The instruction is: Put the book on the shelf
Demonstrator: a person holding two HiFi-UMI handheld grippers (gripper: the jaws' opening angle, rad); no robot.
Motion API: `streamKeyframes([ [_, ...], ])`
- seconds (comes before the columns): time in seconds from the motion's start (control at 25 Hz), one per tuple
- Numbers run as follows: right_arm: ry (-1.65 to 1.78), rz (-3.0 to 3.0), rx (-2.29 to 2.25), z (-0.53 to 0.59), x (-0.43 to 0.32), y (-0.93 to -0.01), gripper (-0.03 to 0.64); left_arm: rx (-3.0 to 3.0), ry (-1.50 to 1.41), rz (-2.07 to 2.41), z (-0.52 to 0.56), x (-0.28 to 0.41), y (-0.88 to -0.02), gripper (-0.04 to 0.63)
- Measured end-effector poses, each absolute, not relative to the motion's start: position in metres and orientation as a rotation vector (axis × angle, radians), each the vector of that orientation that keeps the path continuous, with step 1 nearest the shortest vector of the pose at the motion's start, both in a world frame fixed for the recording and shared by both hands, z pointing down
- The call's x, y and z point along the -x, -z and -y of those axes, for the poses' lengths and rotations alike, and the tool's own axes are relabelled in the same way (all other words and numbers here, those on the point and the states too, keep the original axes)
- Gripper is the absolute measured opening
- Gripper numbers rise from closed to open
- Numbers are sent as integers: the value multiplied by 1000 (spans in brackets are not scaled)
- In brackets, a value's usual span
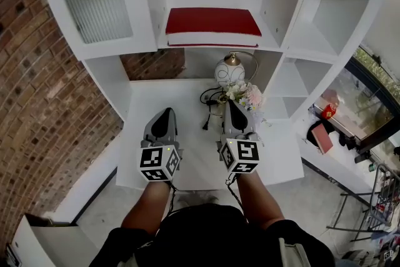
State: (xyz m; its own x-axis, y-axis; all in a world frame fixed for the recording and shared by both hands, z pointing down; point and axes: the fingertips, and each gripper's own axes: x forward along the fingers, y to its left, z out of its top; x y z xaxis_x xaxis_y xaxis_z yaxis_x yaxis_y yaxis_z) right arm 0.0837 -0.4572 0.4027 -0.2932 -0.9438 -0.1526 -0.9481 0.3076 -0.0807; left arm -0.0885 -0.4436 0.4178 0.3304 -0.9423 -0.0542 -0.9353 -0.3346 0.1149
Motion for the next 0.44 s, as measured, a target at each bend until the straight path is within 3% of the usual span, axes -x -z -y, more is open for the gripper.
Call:
streamKeyframes([
  [0.44,-22,-2380,1754,460,-87,-404,12,-2587,112,1806,445,77,-407,3],
])
